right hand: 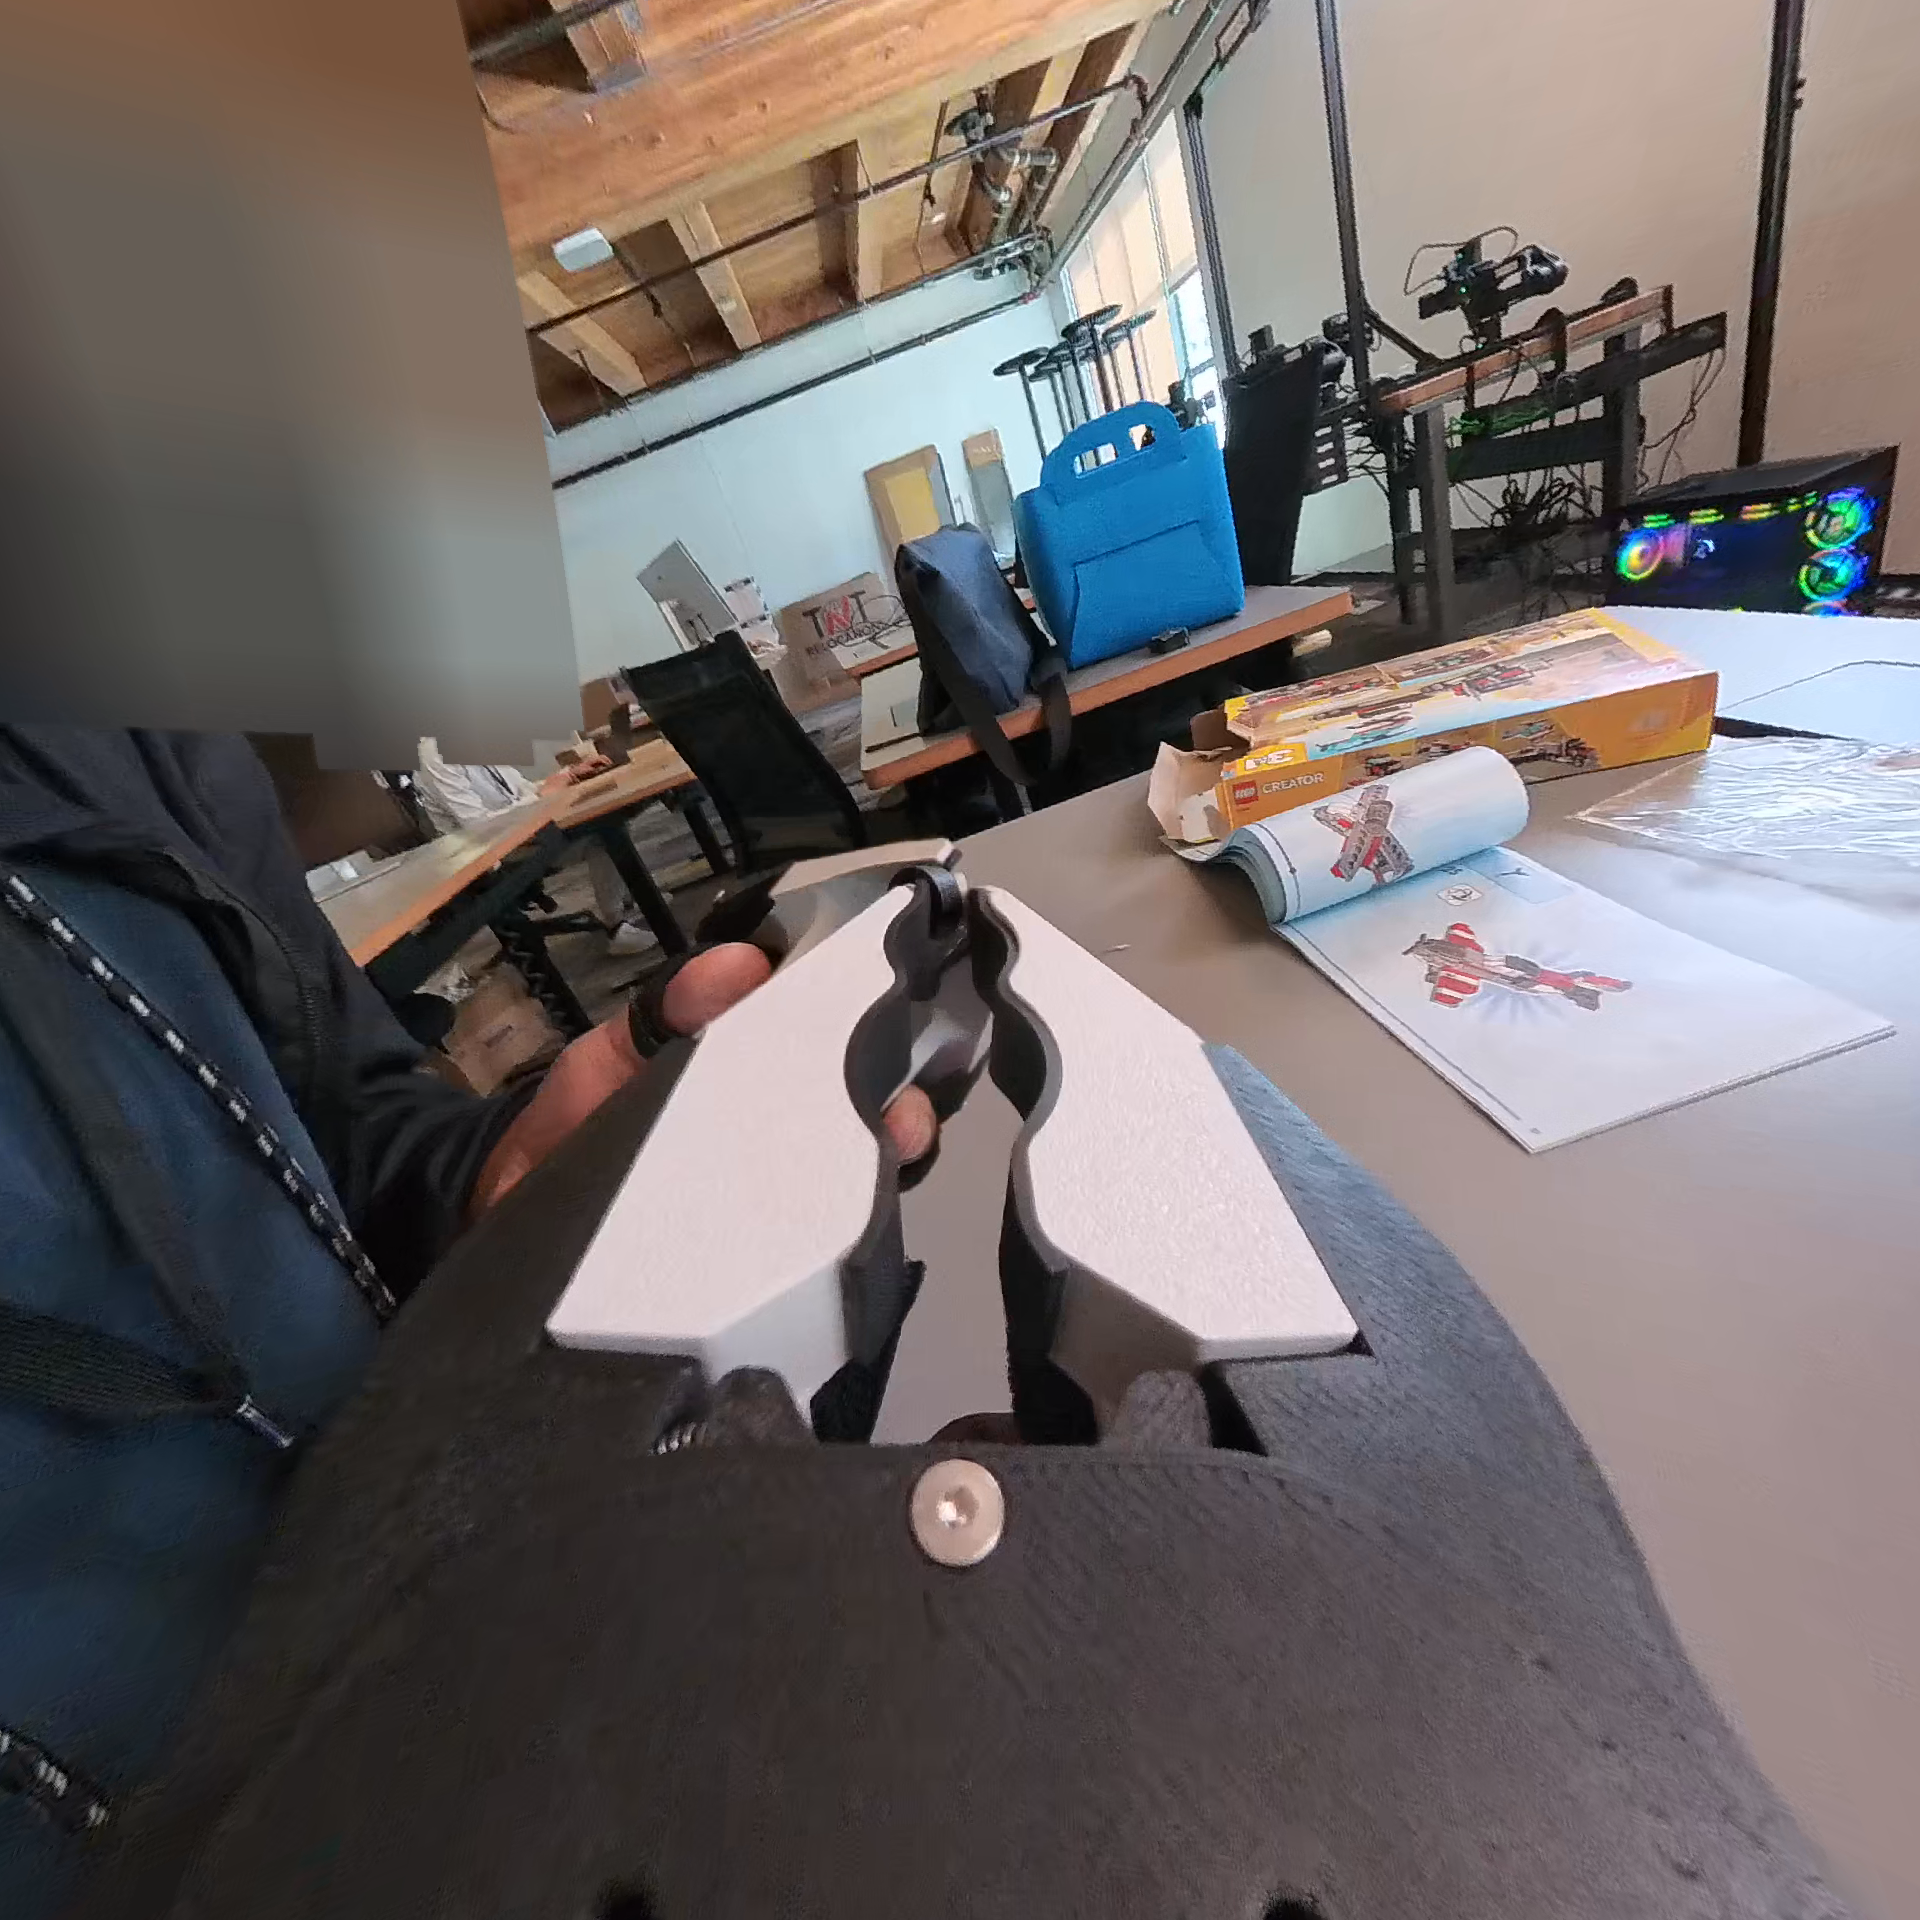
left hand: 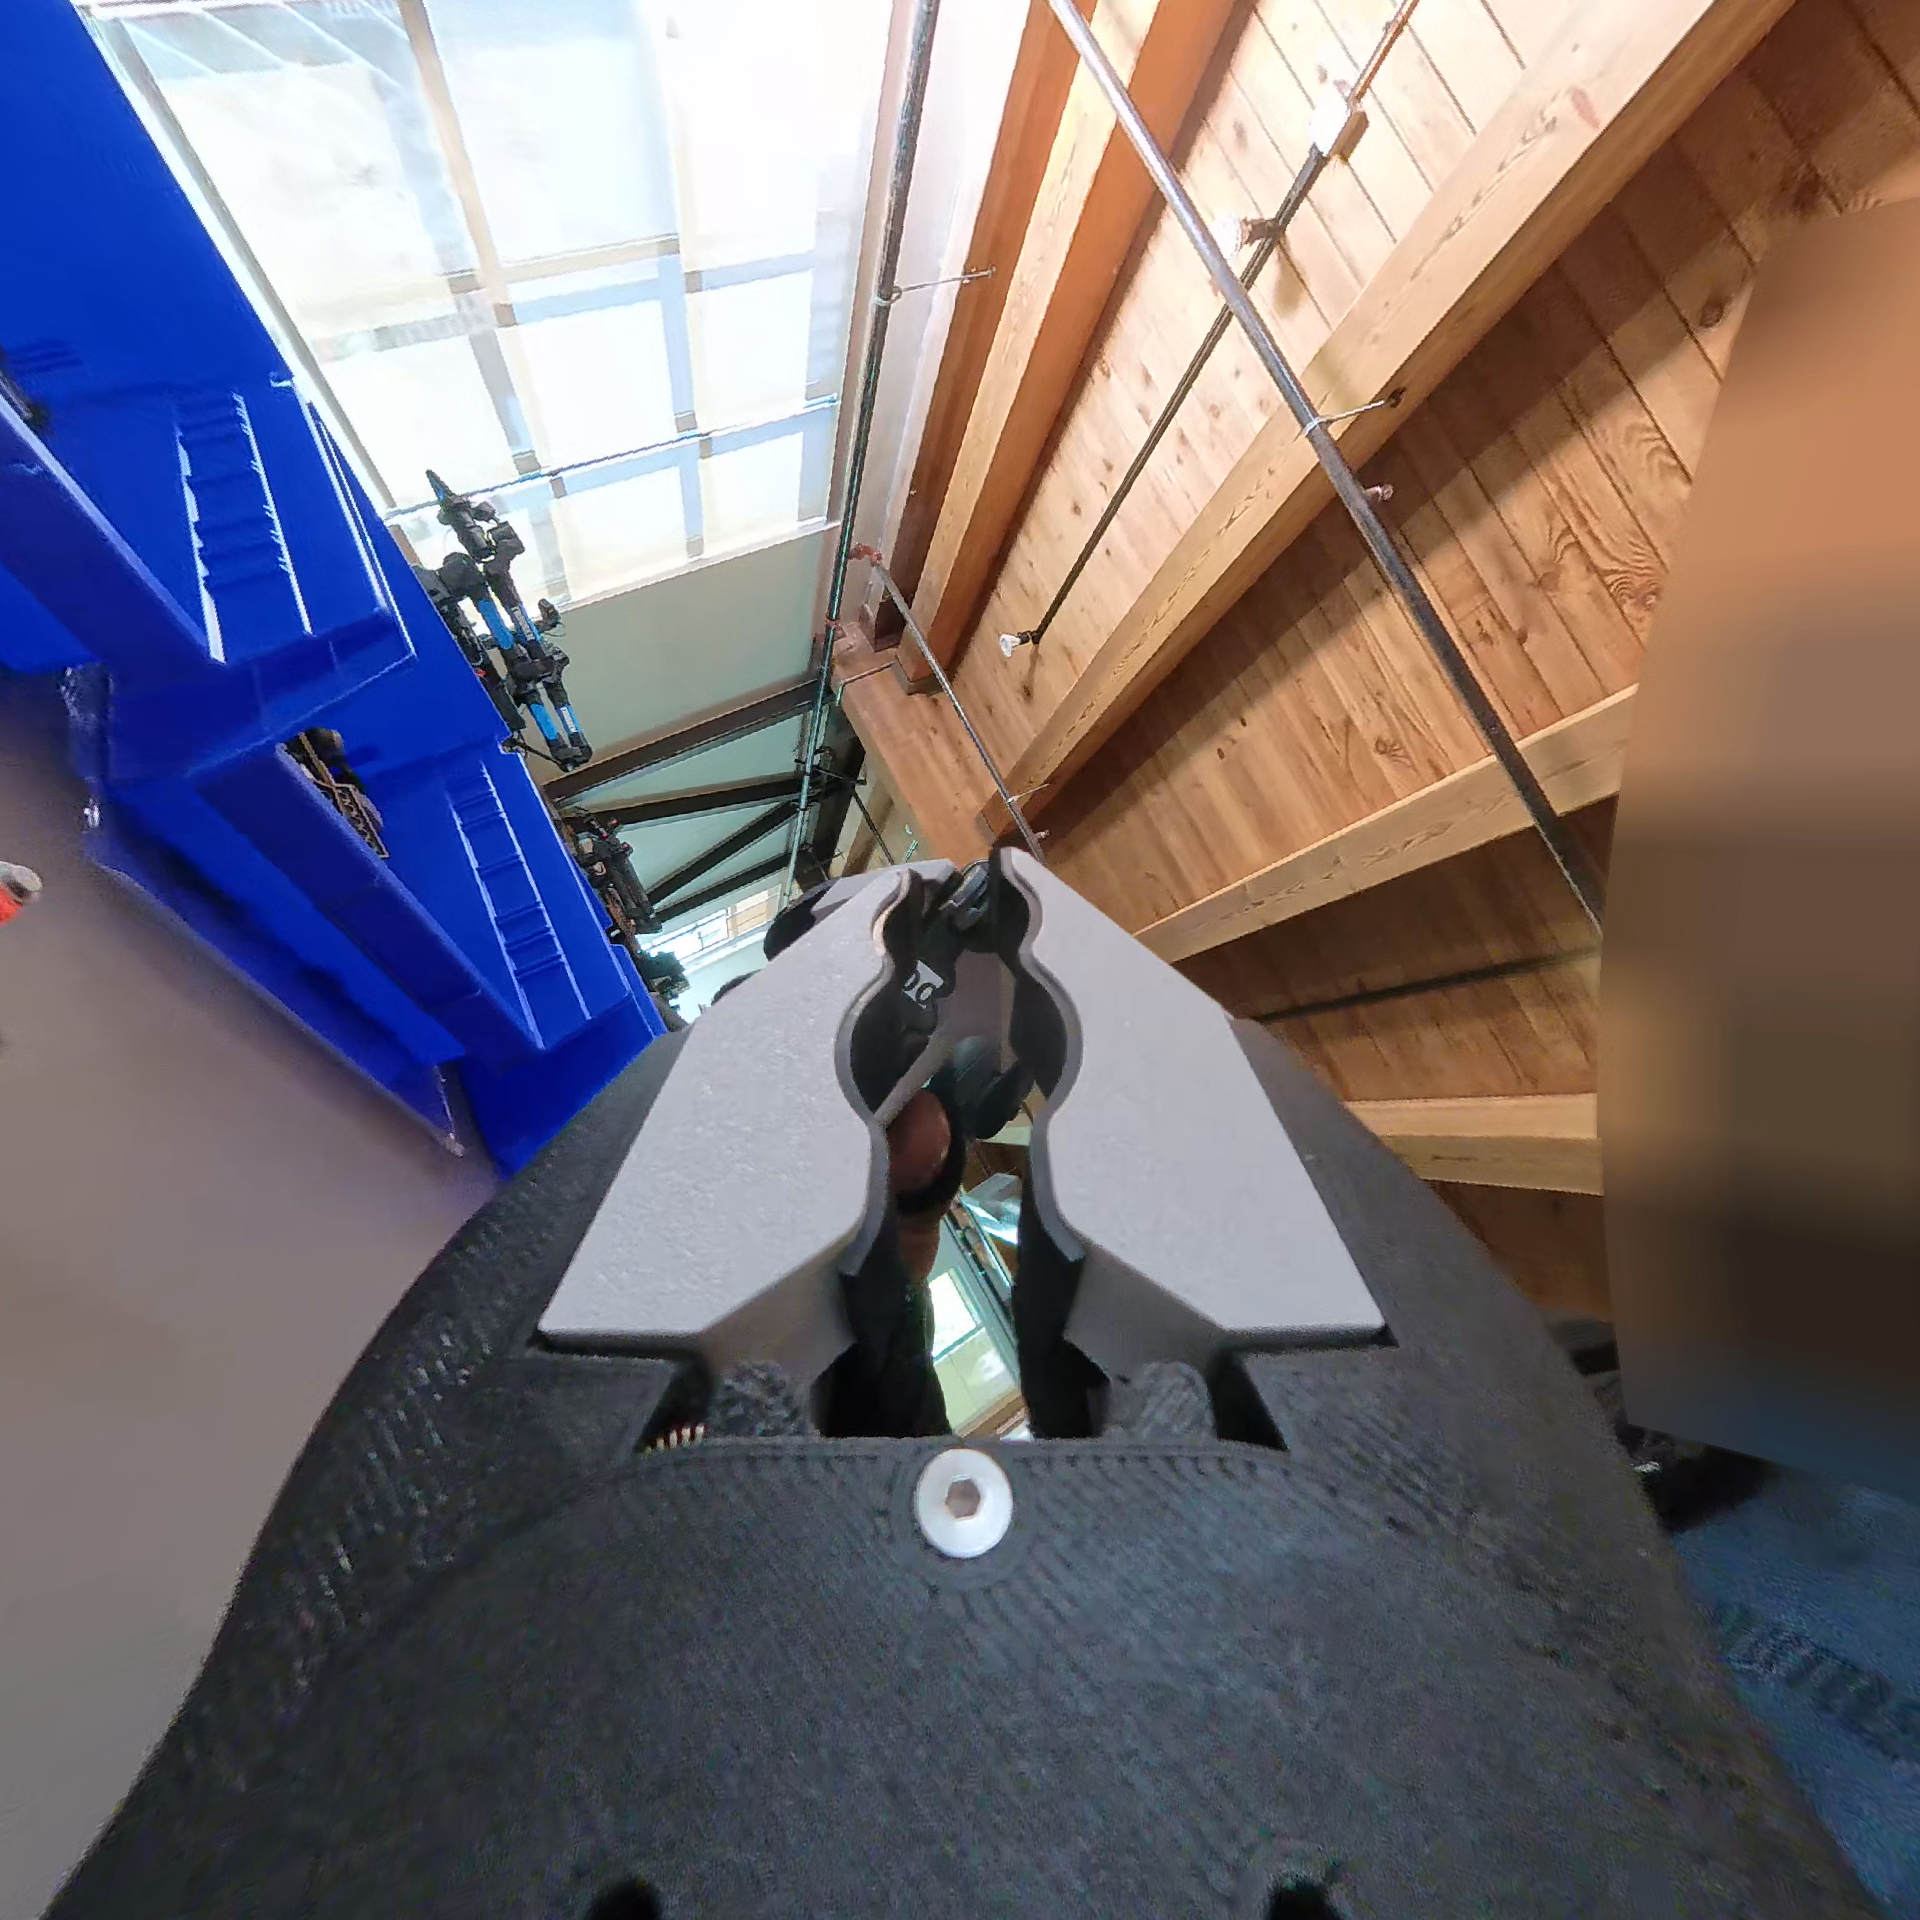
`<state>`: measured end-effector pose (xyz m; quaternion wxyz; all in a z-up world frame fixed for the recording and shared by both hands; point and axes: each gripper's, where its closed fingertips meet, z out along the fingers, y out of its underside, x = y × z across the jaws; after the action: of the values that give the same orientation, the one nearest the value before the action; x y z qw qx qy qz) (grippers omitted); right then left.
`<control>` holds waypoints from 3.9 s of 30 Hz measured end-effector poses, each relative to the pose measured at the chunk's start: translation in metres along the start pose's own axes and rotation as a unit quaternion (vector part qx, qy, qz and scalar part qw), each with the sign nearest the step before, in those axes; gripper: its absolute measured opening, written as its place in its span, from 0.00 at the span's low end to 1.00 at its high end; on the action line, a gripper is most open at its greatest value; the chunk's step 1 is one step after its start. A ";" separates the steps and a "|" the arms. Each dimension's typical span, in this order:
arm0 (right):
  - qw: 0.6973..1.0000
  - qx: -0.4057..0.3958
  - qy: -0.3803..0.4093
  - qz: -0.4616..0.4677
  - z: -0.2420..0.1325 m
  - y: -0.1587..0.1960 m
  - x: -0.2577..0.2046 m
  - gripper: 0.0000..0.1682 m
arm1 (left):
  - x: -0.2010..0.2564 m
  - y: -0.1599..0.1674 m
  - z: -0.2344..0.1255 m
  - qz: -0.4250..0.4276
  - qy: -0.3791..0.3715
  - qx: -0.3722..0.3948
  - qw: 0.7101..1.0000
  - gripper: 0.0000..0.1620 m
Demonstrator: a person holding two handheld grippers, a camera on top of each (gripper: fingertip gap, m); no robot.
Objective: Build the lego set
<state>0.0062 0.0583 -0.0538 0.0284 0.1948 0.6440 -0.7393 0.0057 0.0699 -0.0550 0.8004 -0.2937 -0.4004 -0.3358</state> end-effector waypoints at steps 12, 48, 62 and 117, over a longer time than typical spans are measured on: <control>0.996 0.053 -0.002 0.065 -0.009 -0.012 0.010 0.03 | 0.001 0.001 0.001 0.081 -0.020 -0.041 0.996 0.09; 0.995 0.008 -0.025 0.095 -0.005 0.001 -0.002 0.03 | 0.002 0.009 0.002 0.174 -0.032 -0.089 0.980 0.10; 0.995 0.016 -0.030 0.092 -0.007 -0.002 -0.005 0.05 | 0.004 0.006 0.002 0.106 -0.006 -0.066 0.992 0.07; 0.942 0.071 0.131 0.302 -0.093 0.055 0.069 0.10 | -0.104 0.058 0.038 0.024 -0.199 -0.041 0.979 0.06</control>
<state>-0.0178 0.1528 -0.1363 0.1518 0.4766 0.4987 -0.7078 -0.0137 0.1643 -0.1344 0.6998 -0.3966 -0.5307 -0.2670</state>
